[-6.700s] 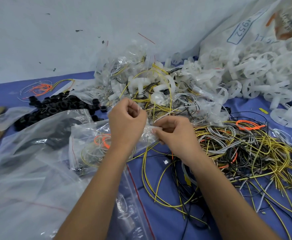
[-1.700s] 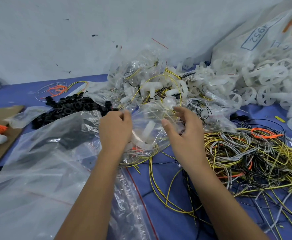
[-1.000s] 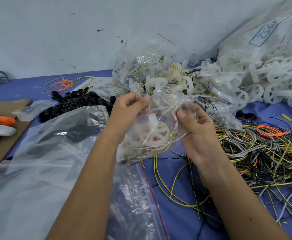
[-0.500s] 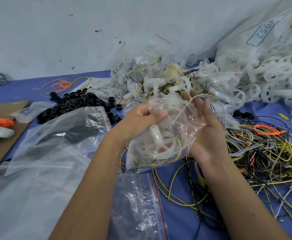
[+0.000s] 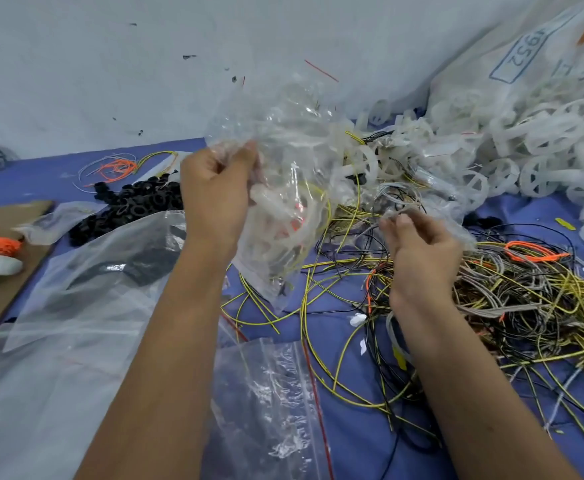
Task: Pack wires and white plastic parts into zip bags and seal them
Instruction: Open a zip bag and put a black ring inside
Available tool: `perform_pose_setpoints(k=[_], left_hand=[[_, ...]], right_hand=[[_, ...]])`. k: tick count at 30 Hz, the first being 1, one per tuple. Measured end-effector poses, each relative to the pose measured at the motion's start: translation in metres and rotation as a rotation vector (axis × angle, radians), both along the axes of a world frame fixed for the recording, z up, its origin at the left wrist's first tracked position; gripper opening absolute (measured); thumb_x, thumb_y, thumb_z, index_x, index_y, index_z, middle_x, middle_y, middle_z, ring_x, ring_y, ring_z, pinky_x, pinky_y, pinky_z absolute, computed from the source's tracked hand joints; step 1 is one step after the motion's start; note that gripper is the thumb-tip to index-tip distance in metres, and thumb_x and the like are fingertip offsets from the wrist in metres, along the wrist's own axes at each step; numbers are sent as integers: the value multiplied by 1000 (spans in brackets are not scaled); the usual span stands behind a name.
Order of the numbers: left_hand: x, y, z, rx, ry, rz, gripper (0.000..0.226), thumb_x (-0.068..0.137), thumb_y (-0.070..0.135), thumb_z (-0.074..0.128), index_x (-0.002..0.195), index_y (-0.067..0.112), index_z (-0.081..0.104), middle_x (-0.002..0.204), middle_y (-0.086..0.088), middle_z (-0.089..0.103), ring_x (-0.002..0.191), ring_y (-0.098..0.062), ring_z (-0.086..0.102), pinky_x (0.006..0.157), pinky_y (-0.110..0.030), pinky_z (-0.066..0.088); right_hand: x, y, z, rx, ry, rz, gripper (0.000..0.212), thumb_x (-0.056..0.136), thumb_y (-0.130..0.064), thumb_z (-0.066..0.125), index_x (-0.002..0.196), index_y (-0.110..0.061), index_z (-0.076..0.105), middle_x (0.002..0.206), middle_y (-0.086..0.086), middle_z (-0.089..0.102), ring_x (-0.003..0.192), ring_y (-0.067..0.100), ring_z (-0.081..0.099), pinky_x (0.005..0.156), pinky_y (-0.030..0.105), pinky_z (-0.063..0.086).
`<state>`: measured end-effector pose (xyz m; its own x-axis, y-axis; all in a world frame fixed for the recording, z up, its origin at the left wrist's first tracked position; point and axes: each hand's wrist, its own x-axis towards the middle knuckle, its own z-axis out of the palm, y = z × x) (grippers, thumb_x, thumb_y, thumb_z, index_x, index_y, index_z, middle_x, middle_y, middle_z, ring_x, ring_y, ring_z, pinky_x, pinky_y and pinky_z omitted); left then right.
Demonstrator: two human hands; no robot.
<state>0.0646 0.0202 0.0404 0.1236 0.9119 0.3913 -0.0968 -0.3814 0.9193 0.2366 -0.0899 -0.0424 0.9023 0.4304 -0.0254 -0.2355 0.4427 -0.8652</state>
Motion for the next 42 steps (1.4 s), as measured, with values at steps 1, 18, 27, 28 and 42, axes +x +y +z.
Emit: perform_pose_setpoints(k=[1,18,27,28,42], left_hand=[[-2,2,4,-46,-14,26,35,92,24,67,57,21,68,63,-13,62,56,-24,58,48,-24,44],[4,15,-23,-758,-211,-128,26,101,5,56,75,9,59,66,-4,57,47,-10,55,53,-26,55],[-4,16,-17,-513,-93,-123,17,93,26,74,100,11,70,81,-2,74,69,-18,72,62,-31,61],[-7,17,-15,-482,-78,-136,21,91,28,76,103,12,70,86,-3,75,73,-19,73,66,-32,62],[-57,18,-12,-171,129,-507,9,92,30,64,97,24,62,100,-5,62,86,-17,63,62,-23,52]], right_hand=[[0,1,-2,-64,-27,14,14,94,2,65,104,-7,69,99,8,69,94,16,68,89,23,54],[-28,-5,-1,-282,-360,836,77,70,-72,75,132,-31,56,115,-4,75,97,17,75,76,36,59],[-27,-6,-6,-199,-370,885,64,71,-23,91,127,-30,60,119,2,74,110,22,71,99,50,55],[-27,-6,-6,-195,-373,889,64,71,-23,91,127,-30,60,119,2,74,110,23,71,99,51,55],[-20,-10,-2,-99,-256,1005,66,72,-6,85,132,-17,59,119,16,72,105,36,72,79,41,61]])
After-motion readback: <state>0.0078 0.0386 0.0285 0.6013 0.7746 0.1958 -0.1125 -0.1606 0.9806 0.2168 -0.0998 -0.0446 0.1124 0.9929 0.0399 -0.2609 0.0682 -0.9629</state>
